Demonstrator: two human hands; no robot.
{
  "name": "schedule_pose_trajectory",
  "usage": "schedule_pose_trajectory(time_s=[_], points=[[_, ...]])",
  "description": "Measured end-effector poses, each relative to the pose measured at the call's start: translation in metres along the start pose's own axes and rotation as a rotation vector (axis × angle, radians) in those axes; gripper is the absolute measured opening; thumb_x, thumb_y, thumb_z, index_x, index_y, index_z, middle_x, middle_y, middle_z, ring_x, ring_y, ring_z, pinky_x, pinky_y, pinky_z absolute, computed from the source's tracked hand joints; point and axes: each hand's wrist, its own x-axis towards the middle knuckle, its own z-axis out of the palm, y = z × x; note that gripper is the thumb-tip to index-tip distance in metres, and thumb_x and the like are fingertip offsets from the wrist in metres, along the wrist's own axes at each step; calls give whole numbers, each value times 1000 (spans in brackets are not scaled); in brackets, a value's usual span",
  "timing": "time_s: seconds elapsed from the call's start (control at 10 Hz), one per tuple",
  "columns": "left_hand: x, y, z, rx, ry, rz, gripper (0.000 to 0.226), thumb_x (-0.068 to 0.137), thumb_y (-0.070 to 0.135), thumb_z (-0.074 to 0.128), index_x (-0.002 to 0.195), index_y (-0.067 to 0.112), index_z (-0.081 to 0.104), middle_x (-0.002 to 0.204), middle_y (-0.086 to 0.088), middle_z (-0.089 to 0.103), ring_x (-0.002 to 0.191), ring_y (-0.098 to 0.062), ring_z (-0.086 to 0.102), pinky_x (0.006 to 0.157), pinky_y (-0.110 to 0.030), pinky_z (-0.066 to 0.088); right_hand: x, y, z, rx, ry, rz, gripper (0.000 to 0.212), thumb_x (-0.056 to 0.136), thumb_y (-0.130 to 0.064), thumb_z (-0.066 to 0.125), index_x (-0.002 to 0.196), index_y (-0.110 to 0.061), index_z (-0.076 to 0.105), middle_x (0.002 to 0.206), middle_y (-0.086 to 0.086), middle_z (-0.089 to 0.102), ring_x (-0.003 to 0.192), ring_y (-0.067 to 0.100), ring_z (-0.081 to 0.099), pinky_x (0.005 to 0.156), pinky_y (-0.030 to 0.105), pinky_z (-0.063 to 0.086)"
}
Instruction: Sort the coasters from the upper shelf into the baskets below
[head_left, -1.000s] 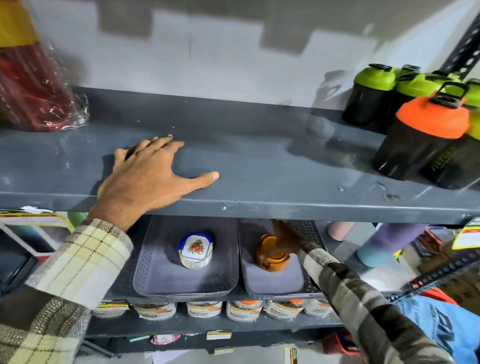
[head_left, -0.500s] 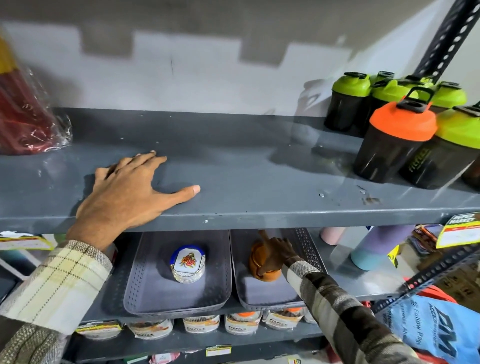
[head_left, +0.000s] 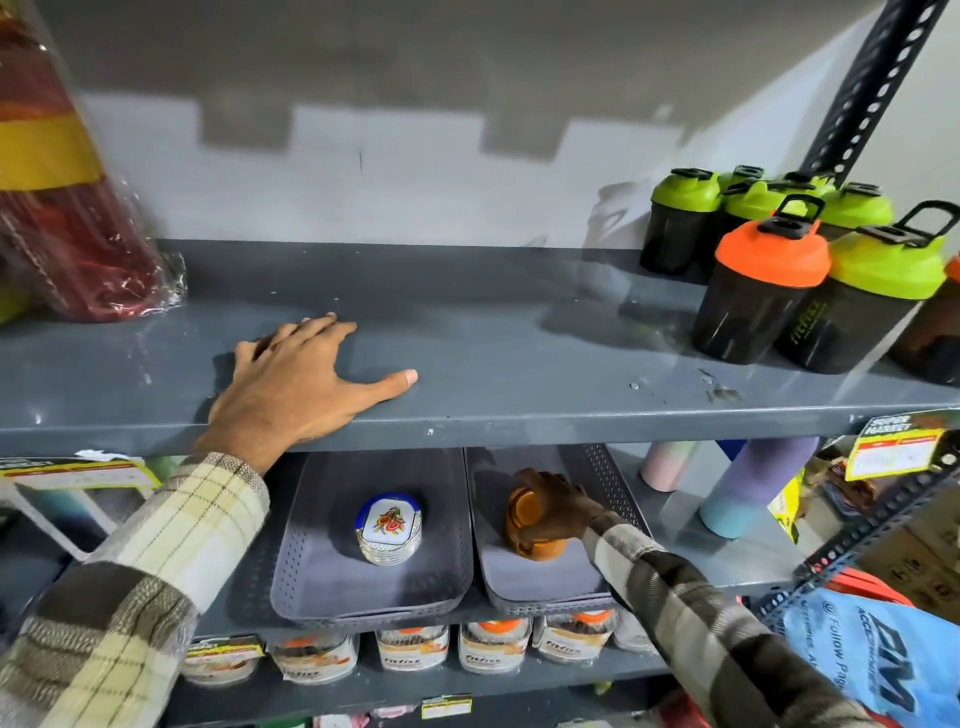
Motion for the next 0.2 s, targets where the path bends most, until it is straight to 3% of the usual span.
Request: schedule_pose_trajectory(time_s=[0.1,0.2], points=[[-4,0,-2,7,-1,13,121,56,106,24,149,31,40,162,7,31,148,-18,27,115,-52,20,-26,-5,-20,56,56,-78,66,89,-38,74,145,-21,44,148,8,54,136,32,52,111,43,45],[-6,0,0,15,-1,30,121,58,105,22,150,29,39,163,5,30,148,-19,26,116,-52,20,-41,-3,-29,51,101,-87,58,92,-36,71,143,-21,47,146,6,56,132,29,56,110,40,47]])
